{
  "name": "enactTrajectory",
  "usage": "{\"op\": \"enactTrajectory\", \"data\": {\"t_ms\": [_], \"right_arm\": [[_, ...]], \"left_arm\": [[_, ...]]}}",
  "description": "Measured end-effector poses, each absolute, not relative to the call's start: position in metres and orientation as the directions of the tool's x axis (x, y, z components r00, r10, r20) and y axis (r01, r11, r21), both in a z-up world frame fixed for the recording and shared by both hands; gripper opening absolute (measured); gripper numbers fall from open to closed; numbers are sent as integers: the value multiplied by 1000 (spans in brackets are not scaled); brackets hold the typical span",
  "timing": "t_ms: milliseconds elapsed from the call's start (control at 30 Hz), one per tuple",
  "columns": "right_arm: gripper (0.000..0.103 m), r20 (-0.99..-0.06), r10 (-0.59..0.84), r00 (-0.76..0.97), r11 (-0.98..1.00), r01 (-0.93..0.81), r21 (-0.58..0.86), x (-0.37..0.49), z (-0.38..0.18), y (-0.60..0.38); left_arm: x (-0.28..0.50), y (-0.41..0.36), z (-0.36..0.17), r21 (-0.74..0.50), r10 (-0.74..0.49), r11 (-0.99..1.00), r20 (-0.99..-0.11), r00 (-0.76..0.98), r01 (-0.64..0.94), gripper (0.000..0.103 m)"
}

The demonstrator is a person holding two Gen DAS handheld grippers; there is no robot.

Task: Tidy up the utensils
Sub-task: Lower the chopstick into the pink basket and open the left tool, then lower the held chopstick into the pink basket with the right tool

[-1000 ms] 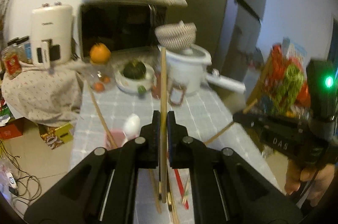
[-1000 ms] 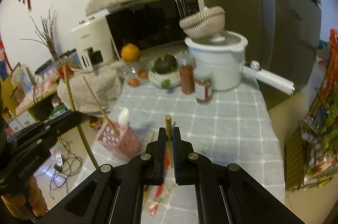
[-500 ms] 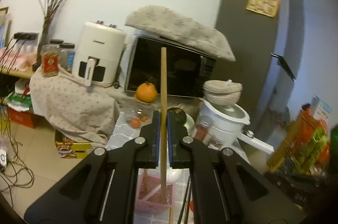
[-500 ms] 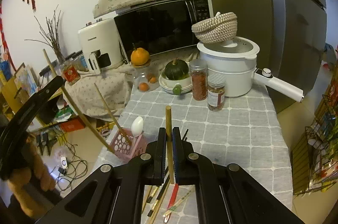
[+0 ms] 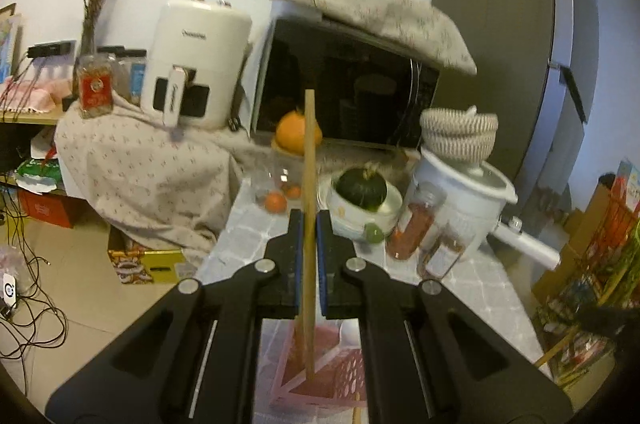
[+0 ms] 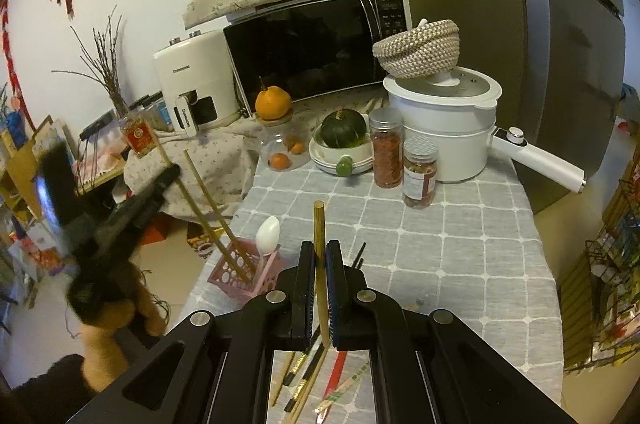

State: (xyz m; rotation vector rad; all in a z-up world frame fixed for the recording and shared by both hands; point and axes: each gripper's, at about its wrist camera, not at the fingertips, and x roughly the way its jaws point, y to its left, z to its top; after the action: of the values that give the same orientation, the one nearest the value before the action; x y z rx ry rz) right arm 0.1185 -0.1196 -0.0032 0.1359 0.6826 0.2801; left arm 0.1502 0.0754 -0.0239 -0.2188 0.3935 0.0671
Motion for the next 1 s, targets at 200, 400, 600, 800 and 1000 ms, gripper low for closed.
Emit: {"op": "enactTrajectory", "data": {"t_ms": [200, 400, 600, 800, 1000], "right_arm": [[5, -562, 343, 753, 936, -228, 267, 117, 5, -123], [5, -503, 379, 777, 921, -262, 289, 116, 23, -119], [5, -468, 434, 770, 887, -275, 370, 125, 34, -118], [6, -425, 453, 784, 868, -279, 410, 133, 49, -114], [6, -435, 462, 772, 866, -288, 408, 153, 41, -93]], "left_arm": [[160, 70, -35, -190, -26, 980, -446, 895, -66, 7], [161, 69, -33, -188, -58, 981, -495, 867, -42, 31], [147, 83, -24, -208, -74, 977, -556, 828, -53, 48], [129, 98, -22, -177, -50, 981, -623, 781, -79, 59], [124, 106, -33, -136, -28, 987, -679, 733, -89, 60]]}}
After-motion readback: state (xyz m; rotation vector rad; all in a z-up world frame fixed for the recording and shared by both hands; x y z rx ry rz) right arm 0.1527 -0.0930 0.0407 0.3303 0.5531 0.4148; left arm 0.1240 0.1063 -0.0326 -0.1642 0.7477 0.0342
